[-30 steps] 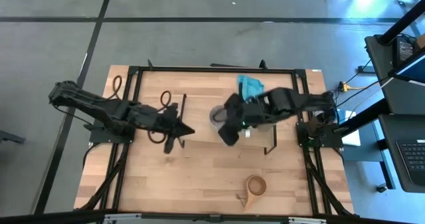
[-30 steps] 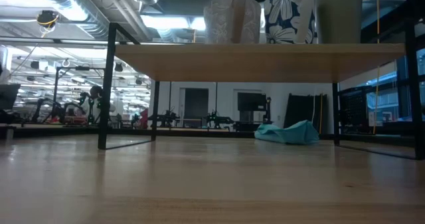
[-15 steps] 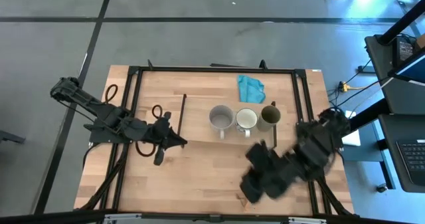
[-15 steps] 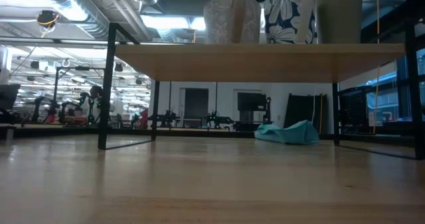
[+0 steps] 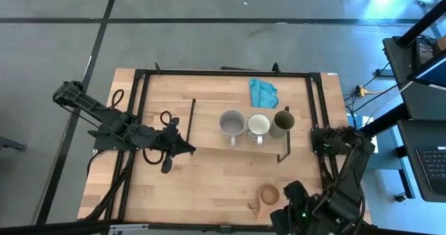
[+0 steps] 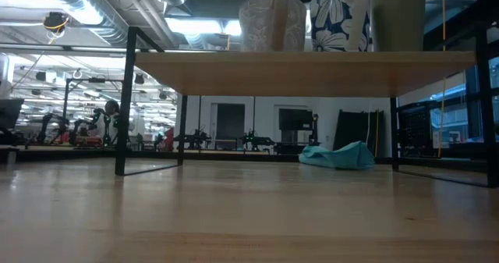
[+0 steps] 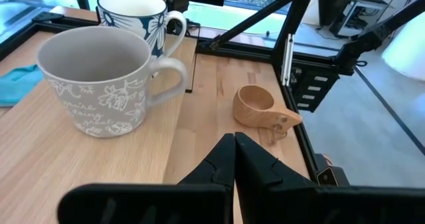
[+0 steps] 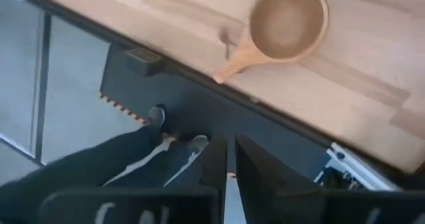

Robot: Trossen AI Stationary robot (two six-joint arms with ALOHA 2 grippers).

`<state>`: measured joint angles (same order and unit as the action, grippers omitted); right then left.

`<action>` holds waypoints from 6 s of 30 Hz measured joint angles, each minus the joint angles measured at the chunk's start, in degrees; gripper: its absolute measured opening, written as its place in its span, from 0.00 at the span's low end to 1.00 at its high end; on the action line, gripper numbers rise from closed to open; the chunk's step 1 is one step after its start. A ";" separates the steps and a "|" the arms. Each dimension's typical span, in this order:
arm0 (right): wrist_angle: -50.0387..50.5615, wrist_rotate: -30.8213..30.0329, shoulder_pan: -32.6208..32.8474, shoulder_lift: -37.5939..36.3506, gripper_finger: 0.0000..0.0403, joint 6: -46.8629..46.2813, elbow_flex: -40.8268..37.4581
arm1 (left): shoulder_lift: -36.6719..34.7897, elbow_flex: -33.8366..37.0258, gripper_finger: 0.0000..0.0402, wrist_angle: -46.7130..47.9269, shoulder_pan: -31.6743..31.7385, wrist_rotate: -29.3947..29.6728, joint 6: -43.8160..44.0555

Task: Stack small to large cups/mugs on shelf
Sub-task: Put the brown wooden mug on the shelf

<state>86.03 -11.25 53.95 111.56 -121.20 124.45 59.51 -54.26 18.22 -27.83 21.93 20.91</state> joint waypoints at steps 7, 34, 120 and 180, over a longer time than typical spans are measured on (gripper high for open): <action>-5.74 2.71 1.90 0.01 0.15 -7.56 -10.66 | 0.00 0.00 0.00 0.40 0.00 -0.18 0.57; -17.56 7.02 -6.84 0.01 0.44 -8.82 -35.69 | 0.02 0.00 0.00 1.73 -2.25 0.04 6.10; -39.26 6.79 -29.20 6.34 0.09 37.20 -26.30 | 0.04 0.04 0.00 9.60 -2.19 3.52 10.05; -56.98 3.29 -31.75 12.45 0.16 40.05 -26.33 | 0.02 0.02 0.00 9.62 -11.14 9.09 18.01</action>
<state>29.05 -7.96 22.21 124.01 -81.15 98.13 59.53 -54.24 27.83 -38.97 31.03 38.92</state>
